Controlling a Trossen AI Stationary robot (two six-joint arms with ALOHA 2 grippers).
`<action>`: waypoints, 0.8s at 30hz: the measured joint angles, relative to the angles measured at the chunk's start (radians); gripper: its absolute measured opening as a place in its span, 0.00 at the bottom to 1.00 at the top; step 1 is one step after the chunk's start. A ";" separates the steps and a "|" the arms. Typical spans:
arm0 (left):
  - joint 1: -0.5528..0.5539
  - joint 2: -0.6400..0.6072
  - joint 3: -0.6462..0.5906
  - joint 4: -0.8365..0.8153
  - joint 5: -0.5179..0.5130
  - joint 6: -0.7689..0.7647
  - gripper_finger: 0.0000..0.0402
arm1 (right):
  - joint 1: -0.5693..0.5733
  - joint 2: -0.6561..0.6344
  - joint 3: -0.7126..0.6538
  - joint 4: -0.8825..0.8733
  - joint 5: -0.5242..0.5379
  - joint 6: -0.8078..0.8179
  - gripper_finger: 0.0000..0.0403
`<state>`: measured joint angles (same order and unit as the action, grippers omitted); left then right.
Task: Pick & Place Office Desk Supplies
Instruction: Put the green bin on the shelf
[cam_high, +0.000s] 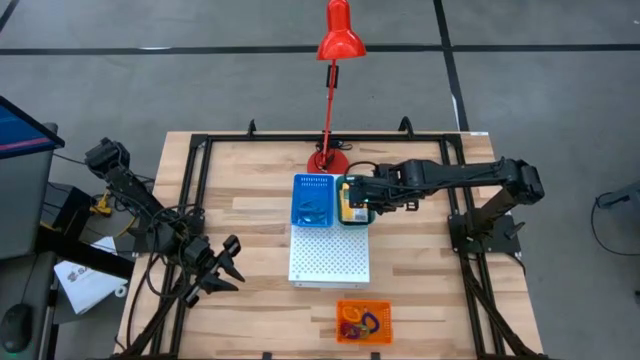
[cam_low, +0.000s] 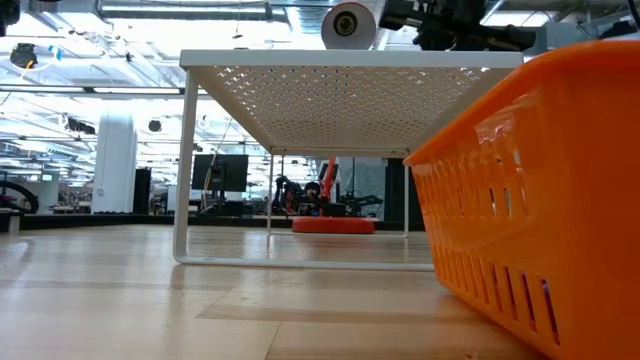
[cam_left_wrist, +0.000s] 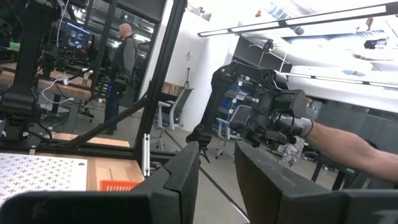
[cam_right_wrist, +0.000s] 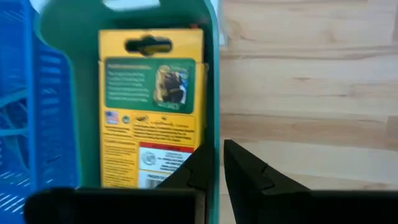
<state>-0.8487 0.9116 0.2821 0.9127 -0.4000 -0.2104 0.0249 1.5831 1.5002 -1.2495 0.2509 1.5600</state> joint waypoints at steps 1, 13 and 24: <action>0.000 0.000 0.000 0.000 0.000 0.000 0.25 | 0.000 -0.004 0.000 -0.001 0.005 0.000 0.09; 0.000 0.000 0.000 0.000 0.001 0.000 0.25 | 0.028 -0.030 0.000 0.055 0.007 0.000 0.09; 0.000 0.000 0.000 -0.005 0.003 -0.003 0.25 | 0.027 -0.031 0.000 0.052 0.034 -0.005 0.09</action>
<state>-0.8490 0.9116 0.2821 0.9080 -0.3969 -0.2138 0.0521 1.5522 1.5002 -1.1971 0.2851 1.5553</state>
